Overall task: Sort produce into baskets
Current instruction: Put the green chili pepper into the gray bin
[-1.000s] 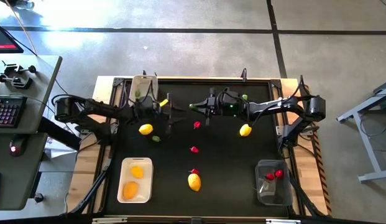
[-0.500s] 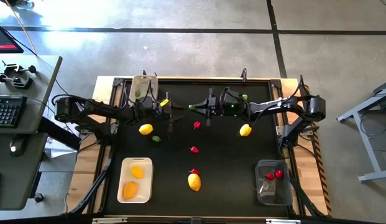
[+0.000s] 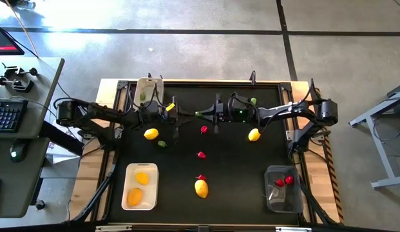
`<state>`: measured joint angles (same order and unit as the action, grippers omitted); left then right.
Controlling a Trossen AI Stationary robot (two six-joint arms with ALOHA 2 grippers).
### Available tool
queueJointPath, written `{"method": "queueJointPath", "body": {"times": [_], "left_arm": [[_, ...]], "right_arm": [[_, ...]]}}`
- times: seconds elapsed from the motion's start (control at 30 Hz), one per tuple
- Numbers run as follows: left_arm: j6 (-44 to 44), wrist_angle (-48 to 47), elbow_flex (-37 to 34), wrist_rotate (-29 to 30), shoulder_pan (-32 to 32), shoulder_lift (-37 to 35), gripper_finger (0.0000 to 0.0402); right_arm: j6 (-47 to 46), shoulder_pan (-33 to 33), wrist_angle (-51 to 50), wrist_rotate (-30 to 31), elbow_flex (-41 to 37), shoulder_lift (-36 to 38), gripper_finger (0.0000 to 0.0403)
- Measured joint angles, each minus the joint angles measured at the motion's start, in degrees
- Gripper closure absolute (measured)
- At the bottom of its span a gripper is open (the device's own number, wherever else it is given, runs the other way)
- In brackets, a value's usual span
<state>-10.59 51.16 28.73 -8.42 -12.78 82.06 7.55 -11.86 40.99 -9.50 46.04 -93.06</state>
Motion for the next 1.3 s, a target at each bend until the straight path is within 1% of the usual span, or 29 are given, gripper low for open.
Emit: {"method": "queueJointPath", "body": {"times": [0.13,0.27,0.4,0.5,0.63,0.83,1.0,1.13,1.3], "left_arm": [[0.0,0.0,0.0,0.0,0.0,0.0,0.0364],[-0.5,-0.2,0.0,-0.1,0.0,0.0,0.0396],[-1.0,-0.2,0.0,-0.3,0.0,0.0,0.0397],[-0.2,-0.2,0.1,0.0,0.1,0.0,0.0396],[-0.1,-0.6,0.1,0.0,0.1,0.0,0.0375],[-0.5,-0.8,0.1,0.0,0.4,0.0,0.0313],[-0.5,-0.9,0.1,0.4,1.0,0.0,0.027],[-0.5,-0.8,0.1,2.5,1.0,0.0,0.0258],[-0.5,-0.8,0.1,2.7,1.2,0.0,0.0261]], "right_arm": [[0.0,0.0,-0.5,-0.1,0.0,0.0,0.0353],[0.0,0.0,-0.7,-0.2,0.0,0.0,0.0328],[1.0,0.0,-0.6,-0.1,0.0,0.0,0.0306],[1.5,0.0,-0.5,0.0,0.0,0.0,0.0305],[1.5,0.0,-0.5,0.1,0.0,0.0,0.032],[1.7,0.0,-0.6,0.3,0.0,0.0,0.0349],[1.9,0.0,-0.8,0.3,0.0,0.0,0.0354],[1.7,-0.1,-0.8,0.5,0.1,0.0,0.0354],[1.5,-0.1,-1.2,0.2,0.1,0.0,0.0354]]}}
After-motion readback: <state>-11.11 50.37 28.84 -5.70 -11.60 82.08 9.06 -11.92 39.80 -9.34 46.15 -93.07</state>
